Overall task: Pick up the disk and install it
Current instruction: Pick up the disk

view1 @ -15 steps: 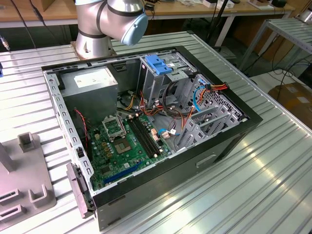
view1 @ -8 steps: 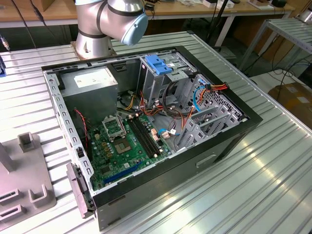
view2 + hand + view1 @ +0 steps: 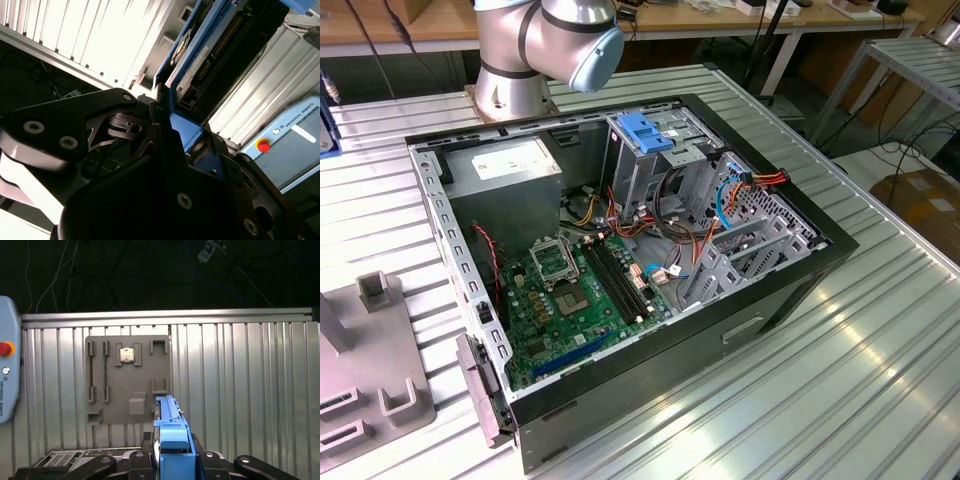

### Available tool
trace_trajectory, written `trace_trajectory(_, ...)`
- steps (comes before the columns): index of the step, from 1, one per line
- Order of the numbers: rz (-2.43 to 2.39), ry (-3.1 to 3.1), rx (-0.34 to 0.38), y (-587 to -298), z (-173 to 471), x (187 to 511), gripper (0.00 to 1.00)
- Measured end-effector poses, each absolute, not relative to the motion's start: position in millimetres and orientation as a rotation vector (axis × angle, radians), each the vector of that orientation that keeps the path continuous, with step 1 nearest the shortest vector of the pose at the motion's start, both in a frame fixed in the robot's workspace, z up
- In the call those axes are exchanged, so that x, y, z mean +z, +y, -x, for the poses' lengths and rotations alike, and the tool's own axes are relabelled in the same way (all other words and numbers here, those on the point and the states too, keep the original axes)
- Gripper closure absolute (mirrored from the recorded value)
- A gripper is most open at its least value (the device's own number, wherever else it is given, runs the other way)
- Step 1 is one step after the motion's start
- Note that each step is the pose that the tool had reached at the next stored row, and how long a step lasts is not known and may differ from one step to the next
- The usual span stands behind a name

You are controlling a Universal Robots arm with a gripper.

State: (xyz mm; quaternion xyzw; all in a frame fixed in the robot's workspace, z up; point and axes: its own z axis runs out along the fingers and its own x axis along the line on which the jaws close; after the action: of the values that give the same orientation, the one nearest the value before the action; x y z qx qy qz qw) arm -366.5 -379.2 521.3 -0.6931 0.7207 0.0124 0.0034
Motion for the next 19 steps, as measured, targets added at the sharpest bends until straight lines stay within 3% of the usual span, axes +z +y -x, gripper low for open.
trace_trajectory(19, 2.173, 2.259, 0.038, -379, 347, 521, 0.63)
